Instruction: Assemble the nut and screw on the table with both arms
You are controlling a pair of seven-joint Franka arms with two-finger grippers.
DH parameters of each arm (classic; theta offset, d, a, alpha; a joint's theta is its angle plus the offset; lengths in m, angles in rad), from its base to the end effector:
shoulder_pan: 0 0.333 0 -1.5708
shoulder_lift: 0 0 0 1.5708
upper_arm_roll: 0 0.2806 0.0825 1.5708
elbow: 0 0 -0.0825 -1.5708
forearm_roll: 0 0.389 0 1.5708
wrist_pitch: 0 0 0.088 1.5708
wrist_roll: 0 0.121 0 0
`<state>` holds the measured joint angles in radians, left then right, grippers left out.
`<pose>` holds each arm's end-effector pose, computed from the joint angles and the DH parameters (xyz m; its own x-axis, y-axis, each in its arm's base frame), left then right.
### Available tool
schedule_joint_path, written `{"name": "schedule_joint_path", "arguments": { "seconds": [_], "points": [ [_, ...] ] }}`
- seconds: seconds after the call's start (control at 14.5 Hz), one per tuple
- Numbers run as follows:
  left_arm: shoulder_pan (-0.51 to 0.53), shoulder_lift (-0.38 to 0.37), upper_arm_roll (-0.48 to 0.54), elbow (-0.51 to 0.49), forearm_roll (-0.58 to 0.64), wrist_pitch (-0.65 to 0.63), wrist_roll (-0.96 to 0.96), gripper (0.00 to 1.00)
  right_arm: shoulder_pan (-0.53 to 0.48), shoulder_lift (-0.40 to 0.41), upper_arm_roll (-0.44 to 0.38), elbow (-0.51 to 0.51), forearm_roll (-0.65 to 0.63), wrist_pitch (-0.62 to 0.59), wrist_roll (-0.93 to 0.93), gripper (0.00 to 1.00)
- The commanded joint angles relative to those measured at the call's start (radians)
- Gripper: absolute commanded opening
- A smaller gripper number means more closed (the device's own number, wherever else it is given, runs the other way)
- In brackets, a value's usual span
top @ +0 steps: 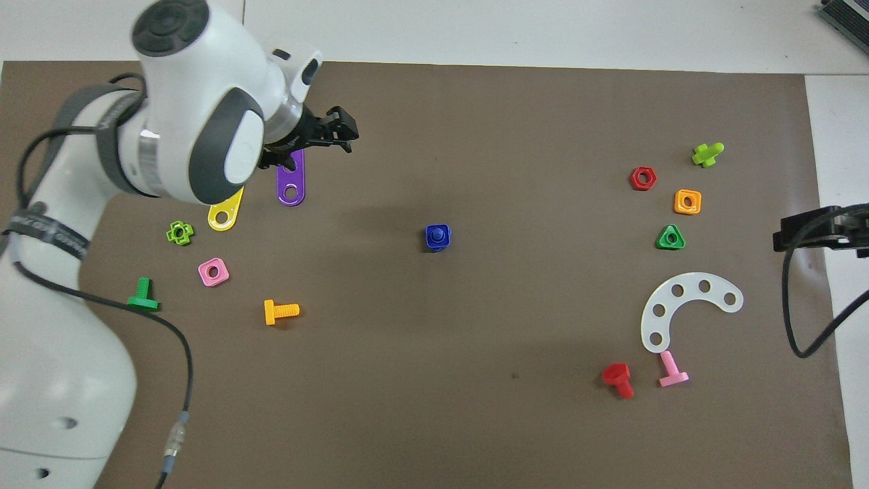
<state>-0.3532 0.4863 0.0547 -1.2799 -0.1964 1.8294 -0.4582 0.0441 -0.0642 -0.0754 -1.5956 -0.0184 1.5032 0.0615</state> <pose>0.6590 -0.2294 0.4344 0.9808 0.1938 -0.0196 0.1942 -0.9651 0.1758 0.5340 -0.0202 0.5925 0.9952 -0.0936 -0.0275 -0.0932 -0.9955 0.0153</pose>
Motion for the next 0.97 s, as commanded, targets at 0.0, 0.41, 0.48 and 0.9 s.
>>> {"name": "schedule_joint_path", "arguments": {
  "seconds": [0.0,0.41,0.48,0.9],
  "points": [
    [0.110,-0.142,-0.004,-0.145,-0.005,-0.025,0.161,0.98,0.002,-0.003,0.005,-0.012,0.015,0.020,0.011,1.00],
    [0.258,-0.275,-0.001,-0.292,0.167,-0.142,0.417,0.97,0.003,-0.003,0.006,-0.010,0.023,0.009,0.057,1.00],
    [0.276,-0.287,-0.001,-0.292,0.175,-0.169,0.430,0.95,0.003,-0.003,0.006,-0.010,0.020,0.008,0.058,1.00],
    [0.295,-0.460,-0.001,-0.363,0.176,-0.217,0.457,0.99,0.006,-0.003,0.006,-0.014,0.002,0.031,0.058,1.00]
  ]
}}
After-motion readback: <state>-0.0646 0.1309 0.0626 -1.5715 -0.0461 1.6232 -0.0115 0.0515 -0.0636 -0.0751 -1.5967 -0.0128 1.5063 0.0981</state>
